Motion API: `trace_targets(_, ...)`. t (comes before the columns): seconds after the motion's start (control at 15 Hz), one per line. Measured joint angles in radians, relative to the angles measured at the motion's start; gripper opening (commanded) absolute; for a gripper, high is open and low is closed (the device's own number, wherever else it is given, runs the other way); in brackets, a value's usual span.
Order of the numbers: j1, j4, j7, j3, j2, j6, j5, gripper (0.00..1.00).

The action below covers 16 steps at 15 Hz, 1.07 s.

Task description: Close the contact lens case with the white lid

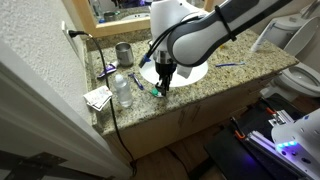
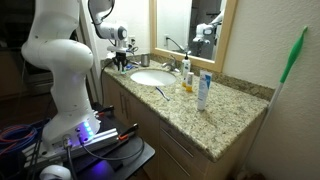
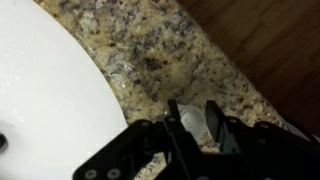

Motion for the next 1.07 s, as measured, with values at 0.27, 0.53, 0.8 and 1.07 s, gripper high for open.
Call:
trace_targets(0.27,-0.001,0.015,0.009,-0.004,0.014,-0.018,0.004,0.08)
trace_targets(0.53,-0.007,0.041,0.009,-0.007,0.036,-0.018,0.02,0.08)
trace_targets(0.8,-0.006,0.045,0.011,-0.007,0.042,-0.019,0.02,0.08)
trace_targets(1.07,-0.005,0.054,0.019,-0.011,0.07,-0.019,0.017,0.08)
